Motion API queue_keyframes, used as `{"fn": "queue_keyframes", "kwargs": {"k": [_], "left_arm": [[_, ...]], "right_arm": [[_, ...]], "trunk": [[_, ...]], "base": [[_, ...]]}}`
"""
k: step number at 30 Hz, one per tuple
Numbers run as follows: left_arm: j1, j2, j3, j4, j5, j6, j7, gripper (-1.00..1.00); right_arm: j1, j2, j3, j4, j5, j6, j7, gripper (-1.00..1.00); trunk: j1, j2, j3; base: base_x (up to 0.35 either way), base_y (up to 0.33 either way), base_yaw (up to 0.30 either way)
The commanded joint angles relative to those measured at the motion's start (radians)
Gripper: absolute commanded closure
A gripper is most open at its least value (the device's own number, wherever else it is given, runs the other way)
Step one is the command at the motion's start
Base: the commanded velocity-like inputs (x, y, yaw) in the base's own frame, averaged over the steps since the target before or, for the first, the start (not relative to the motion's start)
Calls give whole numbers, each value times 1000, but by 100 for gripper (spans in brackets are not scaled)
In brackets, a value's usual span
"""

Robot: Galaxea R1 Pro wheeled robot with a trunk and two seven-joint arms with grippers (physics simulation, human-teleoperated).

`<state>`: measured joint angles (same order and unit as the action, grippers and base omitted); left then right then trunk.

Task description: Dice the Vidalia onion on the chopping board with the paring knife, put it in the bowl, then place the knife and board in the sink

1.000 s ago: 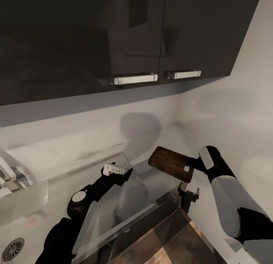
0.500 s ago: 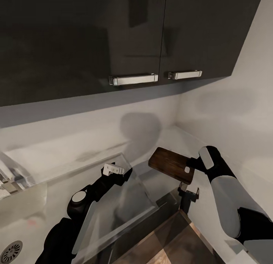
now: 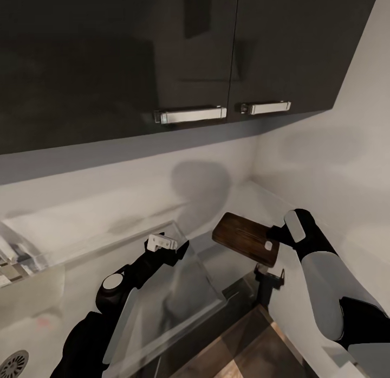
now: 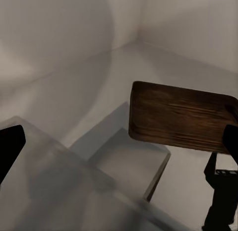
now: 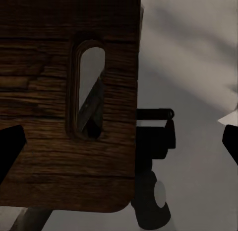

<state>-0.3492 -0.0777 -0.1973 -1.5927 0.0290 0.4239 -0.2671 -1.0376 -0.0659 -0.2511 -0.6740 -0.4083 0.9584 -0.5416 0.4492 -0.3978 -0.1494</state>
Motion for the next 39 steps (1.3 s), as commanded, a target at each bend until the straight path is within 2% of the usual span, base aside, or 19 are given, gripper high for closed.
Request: {"fn": "queue_keyframes", "kwargs": {"k": [1,22,31,39], "left_arm": [[-1,0,1,-1,3,7,-3,-100],[-1,0,1,-1,3,7,-3,-100],[-1,0,1,-1,3,7,-3,-100],[-1,0,1,-1,3,7,-3,-100]], "right_arm": [[-1,0,0,-1,-11,2,-9,-100],[-1,0,0,-1,-9,2,-9,-100],[-1,0,0,-1,-9,2,-9,-100],[-1,0,0,-1,-9,-2,-6,-100]], "trunk": [[1,-2,-2],[1,-2,-2],[1,-2,-2],[1,-2,-2]], "base": [[49,0,0],[5,0,-2],[0,0,-188],[0,0,-58]]}}
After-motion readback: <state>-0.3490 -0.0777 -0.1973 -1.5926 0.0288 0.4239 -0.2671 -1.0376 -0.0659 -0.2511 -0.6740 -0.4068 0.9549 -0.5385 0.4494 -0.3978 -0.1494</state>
